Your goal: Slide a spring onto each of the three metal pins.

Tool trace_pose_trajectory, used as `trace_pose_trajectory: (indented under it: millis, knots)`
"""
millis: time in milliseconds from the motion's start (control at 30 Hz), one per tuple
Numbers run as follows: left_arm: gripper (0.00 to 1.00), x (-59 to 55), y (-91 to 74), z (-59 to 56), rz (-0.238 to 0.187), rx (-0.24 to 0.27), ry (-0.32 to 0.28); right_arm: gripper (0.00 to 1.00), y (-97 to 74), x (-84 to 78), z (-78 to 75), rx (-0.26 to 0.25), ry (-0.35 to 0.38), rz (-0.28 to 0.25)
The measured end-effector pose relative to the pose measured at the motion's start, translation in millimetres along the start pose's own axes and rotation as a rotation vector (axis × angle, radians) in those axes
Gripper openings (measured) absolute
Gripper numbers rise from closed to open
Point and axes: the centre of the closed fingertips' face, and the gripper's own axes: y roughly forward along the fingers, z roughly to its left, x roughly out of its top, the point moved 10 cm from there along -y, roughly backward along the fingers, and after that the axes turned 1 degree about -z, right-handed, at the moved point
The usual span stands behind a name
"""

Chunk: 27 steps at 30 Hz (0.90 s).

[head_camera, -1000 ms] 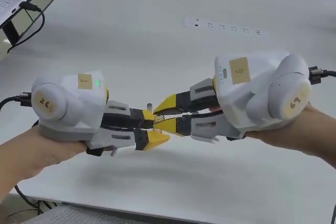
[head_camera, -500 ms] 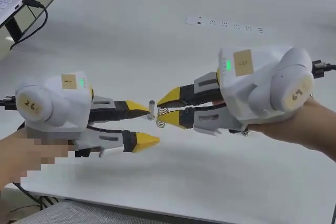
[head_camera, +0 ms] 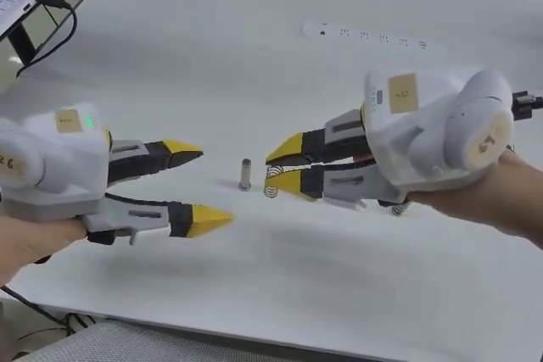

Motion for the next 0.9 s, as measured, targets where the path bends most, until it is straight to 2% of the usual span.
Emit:
trace_pose_trajectory:
  millis: [233,300,367,467,633,800,900]
  knots:
    - [0.59,-2.9,-2.6,1.2,0.018,-0.003,0.002,0.06,-1.1,-2.6,-1.8,-0.011,0.000,0.006]
    - [0.62,-2.9,-3.2,2.1,0.011,0.008,0.001,0.06,-1.0,-3.1,-2.1,-0.012,-0.001,0.008]
    - [0.65,-1.9,-4.4,4.8,-0.003,0.044,0.006,0.06,-0.6,-3.6,-2.2,-0.013,0.000,0.010]
    - [0.74,-1.7,-5.3,5.8,-0.006,0.053,0.003,0.06,0.9,-4.8,-3.0,-0.016,-0.005,0.016]
    - [0.77,-2.2,-7.4,5.5,-0.004,0.051,0.001,0.06,4.3,-6.7,-6.9,-0.025,-0.001,0.021]
    - [0.89,-4.6,-7.4,5.9,-0.013,0.055,-0.046,0.06,6.9,-5.8,-10.4,-0.031,-0.007,0.026]
    - [0.92,-5.8,-7.8,6.4,-0.006,0.062,-0.035,0.06,9.0,-5.8,-15.1,-0.048,-0.004,0.025]
